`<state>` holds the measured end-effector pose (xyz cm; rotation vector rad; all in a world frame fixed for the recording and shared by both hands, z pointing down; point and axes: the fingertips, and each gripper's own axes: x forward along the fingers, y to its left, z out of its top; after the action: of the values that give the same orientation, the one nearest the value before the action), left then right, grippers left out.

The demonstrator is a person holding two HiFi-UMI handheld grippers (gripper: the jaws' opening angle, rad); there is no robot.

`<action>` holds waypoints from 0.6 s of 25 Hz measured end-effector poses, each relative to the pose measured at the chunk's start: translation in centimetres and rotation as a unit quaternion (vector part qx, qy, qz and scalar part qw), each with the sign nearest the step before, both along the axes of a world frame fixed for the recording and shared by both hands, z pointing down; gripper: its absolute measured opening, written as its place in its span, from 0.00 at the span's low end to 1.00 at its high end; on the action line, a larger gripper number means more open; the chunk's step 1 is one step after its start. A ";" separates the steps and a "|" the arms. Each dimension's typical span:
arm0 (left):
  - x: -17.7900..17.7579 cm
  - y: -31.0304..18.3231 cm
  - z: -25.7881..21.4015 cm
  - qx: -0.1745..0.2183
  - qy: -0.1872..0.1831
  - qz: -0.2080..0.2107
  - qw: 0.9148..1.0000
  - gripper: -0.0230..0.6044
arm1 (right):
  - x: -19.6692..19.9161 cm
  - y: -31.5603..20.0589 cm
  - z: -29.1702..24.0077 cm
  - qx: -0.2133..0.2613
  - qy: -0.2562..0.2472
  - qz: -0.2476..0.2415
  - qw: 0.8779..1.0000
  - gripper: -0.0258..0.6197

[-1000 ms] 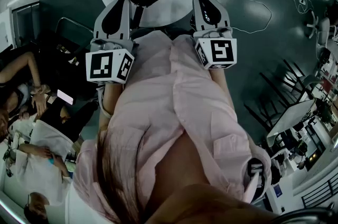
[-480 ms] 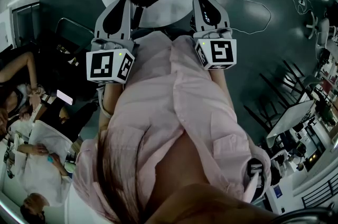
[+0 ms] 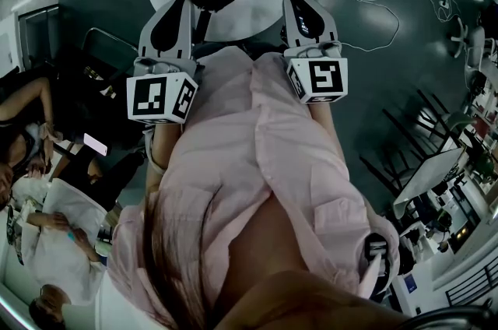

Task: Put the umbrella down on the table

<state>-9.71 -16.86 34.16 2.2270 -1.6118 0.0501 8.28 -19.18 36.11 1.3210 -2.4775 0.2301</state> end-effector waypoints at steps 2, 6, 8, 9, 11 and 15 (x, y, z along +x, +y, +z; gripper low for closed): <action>0.0 -0.1 0.1 0.000 0.001 -0.001 1.000 0.07 | 0.0 -0.1 0.1 0.000 0.000 0.000 1.000 0.10; -0.1 -0.1 0.2 -0.002 0.002 -0.002 1.000 0.07 | 0.0 -0.1 0.3 -0.002 0.002 -0.001 1.000 0.10; 0.0 -0.2 0.2 -0.003 0.002 -0.001 1.000 0.07 | -0.1 -0.1 0.2 -0.003 0.003 -0.002 1.000 0.10; 0.0 -0.2 0.2 -0.003 0.002 -0.001 1.000 0.07 | -0.1 -0.2 0.2 -0.004 0.003 -0.002 1.000 0.10; 0.0 -0.3 0.2 -0.004 0.002 0.000 1.000 0.07 | -0.1 -0.2 0.2 -0.005 0.003 -0.001 1.000 0.10; 0.0 -0.5 0.2 -0.003 0.001 0.000 1.000 0.07 | -0.1 -0.3 0.2 -0.004 0.003 -0.002 1.000 0.10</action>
<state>-9.75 -17.33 34.32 2.2217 -1.6068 0.0526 8.19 -19.50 36.29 1.3120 -2.4703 0.2344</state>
